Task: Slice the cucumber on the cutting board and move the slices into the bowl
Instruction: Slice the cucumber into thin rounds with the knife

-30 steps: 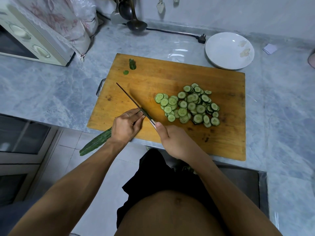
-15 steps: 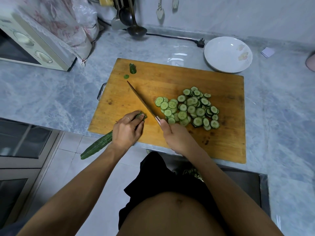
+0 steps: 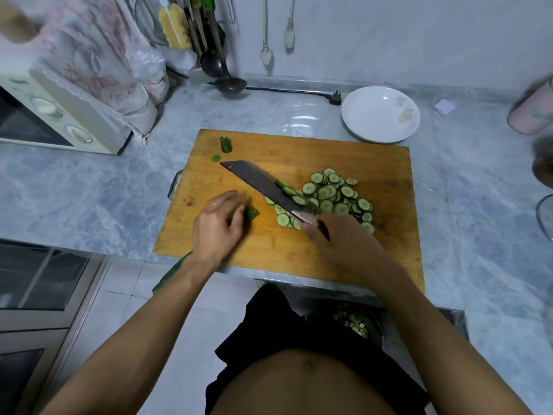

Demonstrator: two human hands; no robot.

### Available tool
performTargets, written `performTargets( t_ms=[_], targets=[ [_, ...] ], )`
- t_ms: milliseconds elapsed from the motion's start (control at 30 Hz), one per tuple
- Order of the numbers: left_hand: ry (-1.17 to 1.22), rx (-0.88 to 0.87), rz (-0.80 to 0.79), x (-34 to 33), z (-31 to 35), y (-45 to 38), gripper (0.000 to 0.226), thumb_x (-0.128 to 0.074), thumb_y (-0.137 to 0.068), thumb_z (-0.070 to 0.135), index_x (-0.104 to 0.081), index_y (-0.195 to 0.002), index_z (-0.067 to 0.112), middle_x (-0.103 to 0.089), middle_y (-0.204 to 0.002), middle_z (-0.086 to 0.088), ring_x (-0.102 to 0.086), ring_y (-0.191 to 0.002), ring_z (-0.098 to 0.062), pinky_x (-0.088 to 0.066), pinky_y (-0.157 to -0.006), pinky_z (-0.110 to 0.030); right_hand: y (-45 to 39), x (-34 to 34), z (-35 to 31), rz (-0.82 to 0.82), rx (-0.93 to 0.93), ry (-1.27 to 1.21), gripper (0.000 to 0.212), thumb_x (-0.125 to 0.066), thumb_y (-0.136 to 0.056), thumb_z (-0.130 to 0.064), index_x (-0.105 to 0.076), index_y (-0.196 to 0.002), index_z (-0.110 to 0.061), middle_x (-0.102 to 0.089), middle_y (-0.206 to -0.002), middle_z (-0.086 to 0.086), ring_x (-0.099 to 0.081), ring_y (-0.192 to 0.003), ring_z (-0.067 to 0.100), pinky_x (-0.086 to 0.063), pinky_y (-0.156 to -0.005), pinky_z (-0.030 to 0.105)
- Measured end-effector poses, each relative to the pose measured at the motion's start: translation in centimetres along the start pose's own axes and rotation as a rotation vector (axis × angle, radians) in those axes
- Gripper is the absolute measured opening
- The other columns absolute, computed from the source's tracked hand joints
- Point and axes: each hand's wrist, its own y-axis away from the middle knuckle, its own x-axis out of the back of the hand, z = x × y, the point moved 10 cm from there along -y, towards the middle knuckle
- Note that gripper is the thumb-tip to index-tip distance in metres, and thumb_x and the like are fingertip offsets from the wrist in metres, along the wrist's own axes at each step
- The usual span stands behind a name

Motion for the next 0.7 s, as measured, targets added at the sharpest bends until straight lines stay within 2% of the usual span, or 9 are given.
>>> performTargets(
  t_ms=[67,100,133,200,267,400,500,567,700],
  targets=[
    [0.083,-0.094,0.168,2.9,2.5,-1.0,0.023,-0.061,-0.086,0.008,-0.075,-0.105,0.009,-0.069,-0.112,-0.007,-0.062,-0.104,-0.020,-0.047,-0.090,-0.023,0.3,0.8,0.5,0.015,0.000,0.143,0.043,-0.039,-0.098,-0.057,-0.046,-0.082,-0.018,-0.049,-0.070,-0.003,-0.048,-0.062,0.016,-0.036,-0.054,0.032],
    [0.126,-0.165,0.172,3.5,4.2,-1.6,0.023,-0.060,-0.085,0.008,-0.076,-0.102,0.008,-0.069,-0.108,-0.007,-0.063,-0.100,-0.020,-0.048,-0.089,-0.024,0.5,0.9,0.7,0.013,-0.004,0.197,0.040,-0.040,-0.099,-0.057,-0.046,-0.085,-0.019,-0.050,-0.073,-0.003,-0.049,-0.065,0.017,-0.038,-0.056,0.032],
    [0.159,-0.240,0.110,3.3,6.2,-2.1,0.023,-0.059,-0.085,0.010,-0.076,-0.101,0.008,-0.069,-0.105,-0.006,-0.064,-0.097,-0.020,-0.051,-0.085,-0.028,0.5,0.9,0.9,0.006,-0.008,0.240,0.040,-0.040,-0.099,-0.057,-0.045,-0.087,-0.020,-0.052,-0.077,-0.002,-0.050,-0.068,0.018,-0.041,-0.058,0.033],
    [0.166,-0.365,-0.146,1.0,9.9,-2.6,0.024,-0.057,-0.087,0.014,-0.075,-0.101,0.011,-0.070,-0.102,-0.002,-0.064,-0.095,-0.019,-0.054,-0.082,-0.032,0.5,0.8,1.1,-0.016,-0.016,0.311,0.040,-0.038,-0.098,-0.060,-0.044,-0.090,-0.021,-0.054,-0.083,0.000,-0.051,-0.072,0.020,-0.046,-0.064,0.035],
    [0.089,-0.415,-0.395,-2.0,11.4,-2.2,0.028,-0.053,-0.088,0.021,-0.073,-0.106,0.015,-0.068,-0.106,0.001,-0.063,-0.100,-0.019,-0.054,-0.084,-0.035,0.6,0.7,0.9,-0.025,-0.007,0.361,0.040,-0.037,-0.098,-0.061,-0.042,-0.091,-0.022,-0.053,-0.084,0.000,-0.052,-0.073,0.020,-0.048,-0.066,0.036],
    [-0.033,-0.354,-0.654,-6.1,10.4,-3.0,0.041,-0.045,-0.092,0.032,-0.062,-0.128,0.022,-0.056,-0.126,0.000,-0.052,-0.117,-0.023,-0.044,-0.097,-0.034,1.3,0.6,-0.2,0.016,0.056,0.393,0.043,-0.035,-0.098,-0.061,-0.045,-0.094,-0.020,-0.063,-0.094,0.005,-0.062,-0.083,0.026,-0.049,-0.068,0.037],
    [-0.052,-0.280,-0.795,-8.2,9.9,-3.8,0.040,-0.044,-0.099,0.026,-0.053,-0.139,0.022,-0.046,-0.143,0.001,-0.045,-0.128,-0.021,-0.036,-0.102,-0.029,1.7,0.5,0.0,0.032,0.043,0.398,0.051,-0.034,-0.098,-0.062,-0.054,-0.107,-0.016,-0.064,-0.100,0.006,-0.063,-0.088,0.027,-0.051,-0.073,0.039],
    [-0.036,-0.255,-0.756,-8.2,9.9,-4.3,0.039,-0.044,-0.099,0.020,-0.055,-0.136,0.019,-0.048,-0.142,-0.001,-0.046,-0.127,-0.022,-0.039,-0.101,-0.030,2.1,0.6,0.0,0.048,0.029,0.399,0.052,-0.034,-0.098,-0.062,-0.055,-0.109,-0.016,-0.064,-0.101,0.007,-0.063,-0.089,0.027,-0.051,-0.074,0.038],
    [-0.009,-0.240,-0.516,-6.0,9.7,-5.4,0.031,-0.050,-0.092,0.013,-0.067,-0.117,0.017,-0.062,-0.121,-0.003,-0.057,-0.111,-0.022,-0.047,-0.090,-0.030,3.0,1.4,0.6,0.084,0.004,0.349,0.048,-0.037,-0.098,-0.061,-0.056,-0.107,-0.017,-0.066,-0.101,0.005,-0.063,-0.089,0.024,-0.050,-0.073,0.036]
  ],
)
